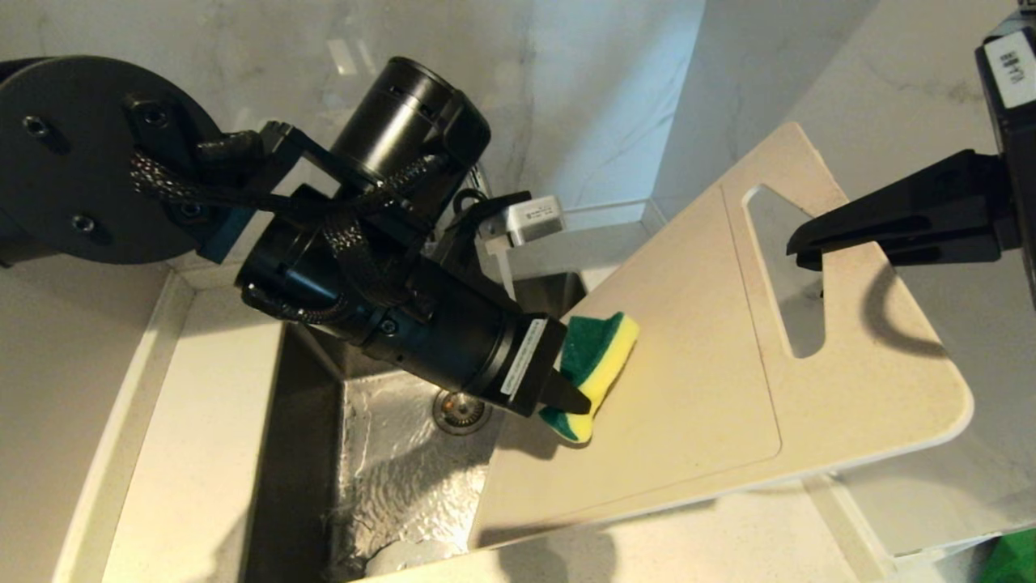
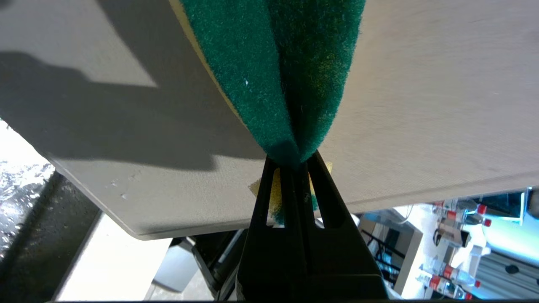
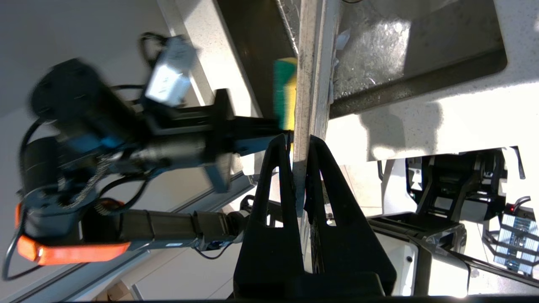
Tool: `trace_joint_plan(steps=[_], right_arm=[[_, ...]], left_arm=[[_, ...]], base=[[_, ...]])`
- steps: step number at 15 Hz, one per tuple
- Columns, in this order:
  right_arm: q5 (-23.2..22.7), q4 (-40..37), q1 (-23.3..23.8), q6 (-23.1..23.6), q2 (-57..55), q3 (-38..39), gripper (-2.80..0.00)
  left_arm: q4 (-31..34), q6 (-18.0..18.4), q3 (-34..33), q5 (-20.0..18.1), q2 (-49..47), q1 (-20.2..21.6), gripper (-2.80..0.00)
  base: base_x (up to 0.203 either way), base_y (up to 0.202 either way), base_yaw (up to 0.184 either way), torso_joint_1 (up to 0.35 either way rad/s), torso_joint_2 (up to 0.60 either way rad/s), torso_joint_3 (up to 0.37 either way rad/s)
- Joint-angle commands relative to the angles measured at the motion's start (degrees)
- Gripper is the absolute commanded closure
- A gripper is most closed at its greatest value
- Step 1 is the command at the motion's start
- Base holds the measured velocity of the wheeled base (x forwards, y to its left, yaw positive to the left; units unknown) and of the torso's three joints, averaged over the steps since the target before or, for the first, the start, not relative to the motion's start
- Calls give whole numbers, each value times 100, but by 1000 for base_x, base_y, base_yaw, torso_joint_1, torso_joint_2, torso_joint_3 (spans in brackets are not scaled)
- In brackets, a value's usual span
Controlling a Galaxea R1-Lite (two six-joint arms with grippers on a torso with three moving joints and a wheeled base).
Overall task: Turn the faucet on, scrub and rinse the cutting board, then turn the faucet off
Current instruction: Scrub the cutting board underwater
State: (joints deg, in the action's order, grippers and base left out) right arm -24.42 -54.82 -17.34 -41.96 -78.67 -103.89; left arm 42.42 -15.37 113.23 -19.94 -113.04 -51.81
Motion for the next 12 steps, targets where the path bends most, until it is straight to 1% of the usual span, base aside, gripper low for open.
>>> trace_joint_plan(steps=[1, 4, 6, 9, 12], right_arm=[[-19, -29, 1, -22, 63, 17, 0], [-13, -20, 2, -5, 86, 0, 0], [-19, -20, 2, 4, 133, -9, 0], [-19, -20, 2, 4, 159, -9, 0], [-59, -15, -2, 4, 159, -9, 0]], left_arm=[[29, -10, -28, -10, -183, -72, 0], [38, -10, -44, -10, -256, -119, 0], [38, -7, -233, -10, -254, -117, 0], [7, -10, -861, 15, -95, -110, 0], [-142, -30, -1830, 32, 216, -70, 0]], base=[[0, 0, 0, 0, 0, 0], [0, 0, 0, 0, 0, 0], [0, 0, 0, 0, 0, 0], [0, 0, 0, 0, 0, 0], [0, 0, 0, 0, 0, 0]])
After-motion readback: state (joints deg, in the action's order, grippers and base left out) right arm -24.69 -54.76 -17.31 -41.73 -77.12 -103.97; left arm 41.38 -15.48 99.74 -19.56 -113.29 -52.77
